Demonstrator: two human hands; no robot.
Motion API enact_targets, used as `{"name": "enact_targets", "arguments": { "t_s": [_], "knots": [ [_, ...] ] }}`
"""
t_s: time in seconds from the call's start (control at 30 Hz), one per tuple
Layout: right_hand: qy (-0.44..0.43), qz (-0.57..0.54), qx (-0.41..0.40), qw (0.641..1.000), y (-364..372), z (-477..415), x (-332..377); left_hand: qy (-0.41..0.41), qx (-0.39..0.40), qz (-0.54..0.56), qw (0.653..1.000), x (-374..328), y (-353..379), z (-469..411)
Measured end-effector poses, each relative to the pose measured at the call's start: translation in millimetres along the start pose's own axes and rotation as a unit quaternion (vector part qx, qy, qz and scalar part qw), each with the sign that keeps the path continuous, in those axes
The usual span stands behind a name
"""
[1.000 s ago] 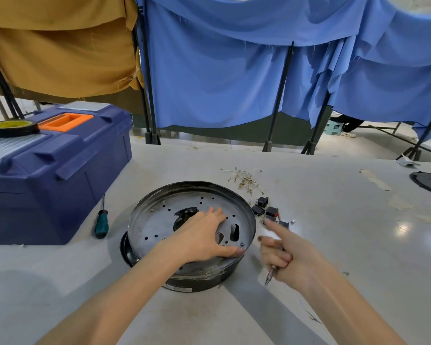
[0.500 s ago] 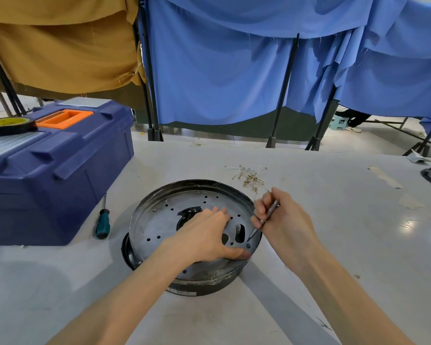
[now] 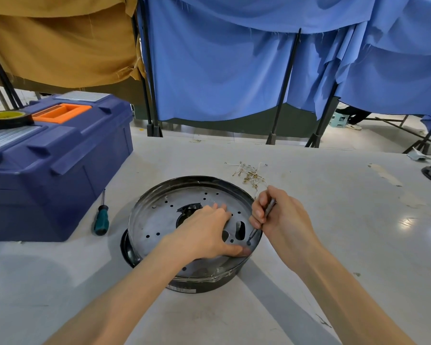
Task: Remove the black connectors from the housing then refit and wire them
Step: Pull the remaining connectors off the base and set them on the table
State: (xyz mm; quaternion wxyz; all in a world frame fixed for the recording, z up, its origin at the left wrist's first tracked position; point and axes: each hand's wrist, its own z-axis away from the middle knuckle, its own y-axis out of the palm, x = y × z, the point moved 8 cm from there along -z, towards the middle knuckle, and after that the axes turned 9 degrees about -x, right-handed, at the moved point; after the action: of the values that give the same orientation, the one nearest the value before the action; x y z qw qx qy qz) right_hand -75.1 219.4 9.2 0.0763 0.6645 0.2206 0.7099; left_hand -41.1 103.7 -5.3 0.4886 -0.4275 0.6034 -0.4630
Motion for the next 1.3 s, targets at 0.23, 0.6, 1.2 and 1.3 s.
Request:
{"name": "enact_targets", "arguments": {
  "t_s": [0.23,0.6,1.2,1.3],
  "knots": [
    [-0.013,0.019,-0.010,1.000,1,2,0,0.000,0.002,-0.003,1.000,1,2,-1],
    [-0.017,0.030,-0.007,0.999,1,4,3,-0.002,-0.005,0.007,1.000,2,1,-2],
    [-0.100,0.224,0.054,0.968,10,11,13,0.009,-0.017,-0.002,1.000,-1,-4,0],
    [-0.175,0.393,0.090,0.898,14,15,27,0.013,-0.028,0.015,0.999,-2,-5,1]
  ]
}}
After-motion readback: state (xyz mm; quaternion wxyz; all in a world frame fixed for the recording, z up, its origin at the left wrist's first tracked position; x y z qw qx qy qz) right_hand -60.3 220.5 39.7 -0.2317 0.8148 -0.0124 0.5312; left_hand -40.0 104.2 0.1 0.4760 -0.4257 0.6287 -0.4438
